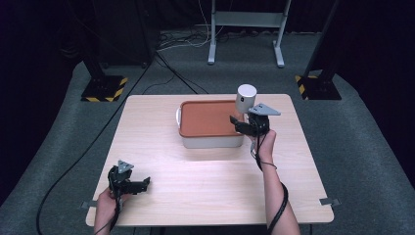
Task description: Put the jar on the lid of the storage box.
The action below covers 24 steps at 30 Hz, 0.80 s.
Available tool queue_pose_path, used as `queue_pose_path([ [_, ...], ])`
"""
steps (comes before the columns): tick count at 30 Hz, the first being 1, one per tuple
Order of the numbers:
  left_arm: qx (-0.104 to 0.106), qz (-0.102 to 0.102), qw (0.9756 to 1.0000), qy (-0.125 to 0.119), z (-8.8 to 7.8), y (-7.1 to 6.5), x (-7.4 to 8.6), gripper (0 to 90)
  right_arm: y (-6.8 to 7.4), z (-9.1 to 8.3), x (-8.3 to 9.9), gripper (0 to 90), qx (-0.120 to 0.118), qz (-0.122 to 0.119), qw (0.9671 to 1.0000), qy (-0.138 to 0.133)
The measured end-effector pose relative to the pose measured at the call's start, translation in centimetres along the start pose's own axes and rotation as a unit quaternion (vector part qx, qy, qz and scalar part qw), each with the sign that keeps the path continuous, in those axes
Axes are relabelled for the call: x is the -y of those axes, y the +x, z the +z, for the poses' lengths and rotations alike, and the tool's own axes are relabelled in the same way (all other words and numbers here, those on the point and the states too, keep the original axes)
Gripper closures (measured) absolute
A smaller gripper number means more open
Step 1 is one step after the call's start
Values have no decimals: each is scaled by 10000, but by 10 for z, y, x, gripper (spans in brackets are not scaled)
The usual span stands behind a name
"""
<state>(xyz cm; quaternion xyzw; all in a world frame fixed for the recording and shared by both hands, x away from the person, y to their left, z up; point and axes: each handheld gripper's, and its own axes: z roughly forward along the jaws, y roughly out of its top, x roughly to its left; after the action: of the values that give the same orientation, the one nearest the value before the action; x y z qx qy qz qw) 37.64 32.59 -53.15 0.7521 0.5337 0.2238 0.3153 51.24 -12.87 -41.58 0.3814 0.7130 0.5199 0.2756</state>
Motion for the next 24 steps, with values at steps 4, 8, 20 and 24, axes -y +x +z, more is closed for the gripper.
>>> queue_pose_path([
  [4, 0, 0, 10000, -2, 0, 0, 0, 1, -2, 5, 1, 301, 31, 31, 10000, 25],
  [8, 0, 0, 10000, -1, 0, 0, 0, 1, -3, 9, 3, 301, 56, 39, 10000, 51],
  [20, 0, 0, 10000, -2, 0, 0, 0, 0, 1, 22, 2, 301, 83, -19, 9999, 145],
  [24, -1, 0, 10000, -3, 0, 0, 0, 0, 1, 28, 4, 301, 69, 15, 9998, 173],
])
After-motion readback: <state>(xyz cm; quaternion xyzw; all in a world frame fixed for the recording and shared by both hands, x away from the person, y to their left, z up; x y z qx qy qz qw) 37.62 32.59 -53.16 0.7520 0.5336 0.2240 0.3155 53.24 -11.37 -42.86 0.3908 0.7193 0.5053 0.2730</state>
